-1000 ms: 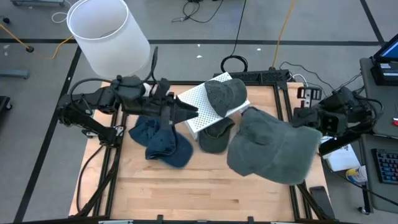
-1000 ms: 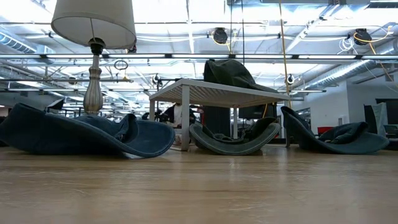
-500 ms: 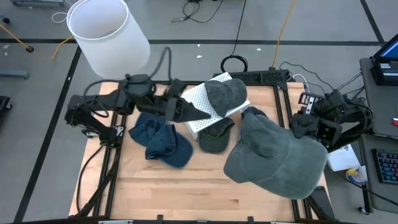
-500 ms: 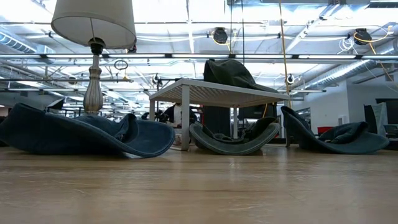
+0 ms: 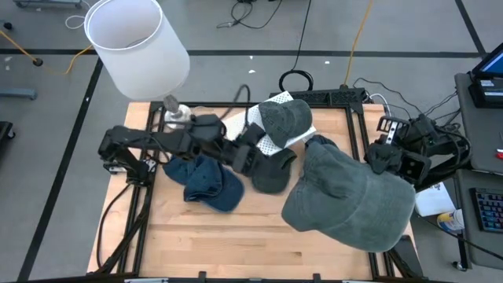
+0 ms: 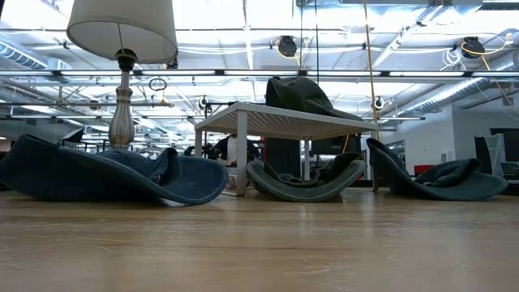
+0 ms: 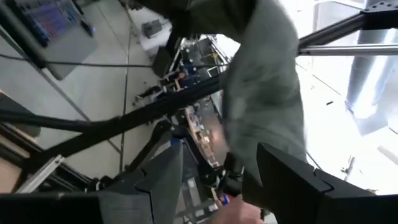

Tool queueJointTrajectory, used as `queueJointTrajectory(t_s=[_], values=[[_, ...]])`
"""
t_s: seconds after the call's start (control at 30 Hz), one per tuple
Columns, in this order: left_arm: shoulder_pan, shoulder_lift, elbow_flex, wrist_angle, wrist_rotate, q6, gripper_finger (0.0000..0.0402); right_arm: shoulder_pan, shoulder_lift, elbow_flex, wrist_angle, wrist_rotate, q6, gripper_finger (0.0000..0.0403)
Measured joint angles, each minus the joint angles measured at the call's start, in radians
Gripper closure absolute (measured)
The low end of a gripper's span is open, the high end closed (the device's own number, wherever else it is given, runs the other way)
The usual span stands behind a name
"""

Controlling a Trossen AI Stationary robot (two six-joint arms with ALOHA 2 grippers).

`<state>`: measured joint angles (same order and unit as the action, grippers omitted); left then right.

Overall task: Pick & Place hat
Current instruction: Stack the green cap on top of the other green cap on the shelf

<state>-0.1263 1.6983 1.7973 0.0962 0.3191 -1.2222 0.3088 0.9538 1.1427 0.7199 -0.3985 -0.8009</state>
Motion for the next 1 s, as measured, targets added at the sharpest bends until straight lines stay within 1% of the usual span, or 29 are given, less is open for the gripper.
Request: queueJointTrajectory(t_s=[0.07,0.27,0.4,0.57,0.67,0.77,0.83,1.0], values=[[-0.002,0.024,0.000,0.036,0.000,-0.020,0.0192,0.000,0.003,0.000,-0.003,0.000,0.000,0.0397],[-0.010,0.097,0.000,0.314,0.007,-0.119,0.0192,0.000,0.020,0.000,-0.013,0.000,-0.023,0.0397],[-0.010,0.133,0.000,0.389,0.049,-0.183,0.0192,0.000,0.024,0.000,-0.037,0.001,-0.025,0.0397],[-0.011,0.133,0.000,0.437,0.074,-0.195,0.0192,0.000,0.020,0.000,-0.053,0.001,-0.018,0.0397],[-0.011,0.134,0.000,0.547,0.089,-0.199,0.0192,-0.001,0.006,0.000,-0.066,0.001,0.022,0.0397],[-0.011,0.131,0.000,0.668,0.112,-0.222,0.0192,0.000,-0.011,0.000,-0.094,0.002,0.029,0.0397],[-0.011,0.130,0.002,0.695,0.121,-0.238,0.0192,0.000,-0.013,0.000,-0.099,0.002,0.034,0.0397],[-0.011,0.133,0.000,0.678,0.135,-0.281,0.0192,-0.001,-0.013,0.000,-0.102,0.003,0.067,0.0397]])
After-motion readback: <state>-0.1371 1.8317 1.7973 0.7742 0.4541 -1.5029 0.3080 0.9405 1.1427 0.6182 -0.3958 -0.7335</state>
